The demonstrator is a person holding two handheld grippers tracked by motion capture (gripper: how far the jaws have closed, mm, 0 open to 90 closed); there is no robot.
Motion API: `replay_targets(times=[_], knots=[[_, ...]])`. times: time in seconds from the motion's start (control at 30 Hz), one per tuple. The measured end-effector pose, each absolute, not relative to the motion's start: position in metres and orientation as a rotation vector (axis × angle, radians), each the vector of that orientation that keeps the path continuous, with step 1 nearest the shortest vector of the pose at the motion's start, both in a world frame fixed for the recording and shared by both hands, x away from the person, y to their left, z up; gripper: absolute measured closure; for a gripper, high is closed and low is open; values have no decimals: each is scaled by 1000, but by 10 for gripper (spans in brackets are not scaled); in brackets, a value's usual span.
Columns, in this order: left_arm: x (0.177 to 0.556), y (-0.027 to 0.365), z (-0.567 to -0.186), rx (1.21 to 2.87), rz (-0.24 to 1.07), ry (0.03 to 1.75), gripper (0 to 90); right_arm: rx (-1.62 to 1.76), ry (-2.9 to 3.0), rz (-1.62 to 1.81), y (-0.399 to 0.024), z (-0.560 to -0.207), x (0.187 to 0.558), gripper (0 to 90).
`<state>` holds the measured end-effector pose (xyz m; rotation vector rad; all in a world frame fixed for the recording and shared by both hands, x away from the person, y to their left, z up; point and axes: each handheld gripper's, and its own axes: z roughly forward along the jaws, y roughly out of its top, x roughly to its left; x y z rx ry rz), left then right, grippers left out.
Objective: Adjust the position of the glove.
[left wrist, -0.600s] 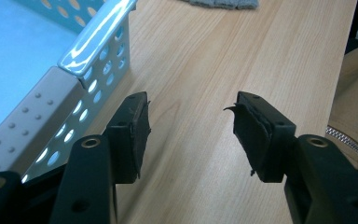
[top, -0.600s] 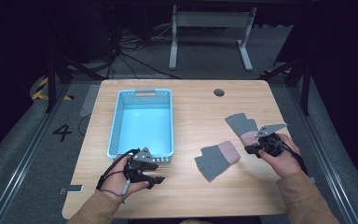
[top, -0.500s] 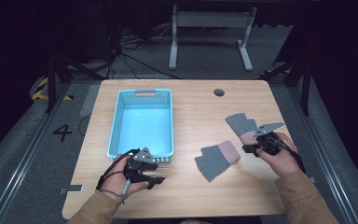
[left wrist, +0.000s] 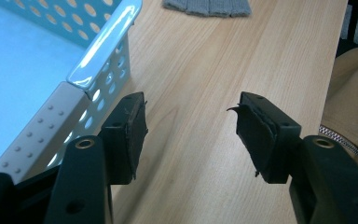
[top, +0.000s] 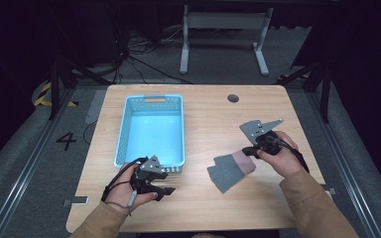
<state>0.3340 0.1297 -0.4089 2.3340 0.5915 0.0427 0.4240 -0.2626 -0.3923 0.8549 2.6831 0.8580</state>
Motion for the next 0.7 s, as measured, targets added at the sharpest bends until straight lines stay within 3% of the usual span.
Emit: replay_targets(times=[0.7], knots=[[336, 126, -410, 2344, 34, 543, 427, 909, 2732, 795, -243, -418, 461, 892]])
